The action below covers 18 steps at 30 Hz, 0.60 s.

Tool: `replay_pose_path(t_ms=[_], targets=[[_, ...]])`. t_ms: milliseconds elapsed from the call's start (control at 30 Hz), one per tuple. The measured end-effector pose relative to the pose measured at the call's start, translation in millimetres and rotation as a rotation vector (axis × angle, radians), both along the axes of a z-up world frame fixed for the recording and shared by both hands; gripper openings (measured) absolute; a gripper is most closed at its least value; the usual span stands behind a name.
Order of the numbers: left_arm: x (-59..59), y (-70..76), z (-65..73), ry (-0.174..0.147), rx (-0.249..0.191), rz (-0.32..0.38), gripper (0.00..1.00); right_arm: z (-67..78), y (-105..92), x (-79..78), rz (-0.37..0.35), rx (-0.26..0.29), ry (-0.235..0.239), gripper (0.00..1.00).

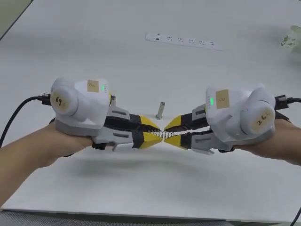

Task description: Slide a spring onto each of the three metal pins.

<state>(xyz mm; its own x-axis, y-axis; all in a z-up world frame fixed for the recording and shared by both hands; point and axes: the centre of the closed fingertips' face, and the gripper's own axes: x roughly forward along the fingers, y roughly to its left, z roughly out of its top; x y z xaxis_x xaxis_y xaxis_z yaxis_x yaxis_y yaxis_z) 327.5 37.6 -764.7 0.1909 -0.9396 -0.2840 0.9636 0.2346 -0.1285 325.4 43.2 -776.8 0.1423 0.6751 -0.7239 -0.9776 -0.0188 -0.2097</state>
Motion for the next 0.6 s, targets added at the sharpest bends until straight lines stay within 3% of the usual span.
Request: replay_pose_path(t_ms=[600], targets=[[-4.4,0.8,1.5,0.020,-0.004,-0.020,0.02,-8.8,-12.2,-1.2,-0.014,-0.033,0.015,0.09]])
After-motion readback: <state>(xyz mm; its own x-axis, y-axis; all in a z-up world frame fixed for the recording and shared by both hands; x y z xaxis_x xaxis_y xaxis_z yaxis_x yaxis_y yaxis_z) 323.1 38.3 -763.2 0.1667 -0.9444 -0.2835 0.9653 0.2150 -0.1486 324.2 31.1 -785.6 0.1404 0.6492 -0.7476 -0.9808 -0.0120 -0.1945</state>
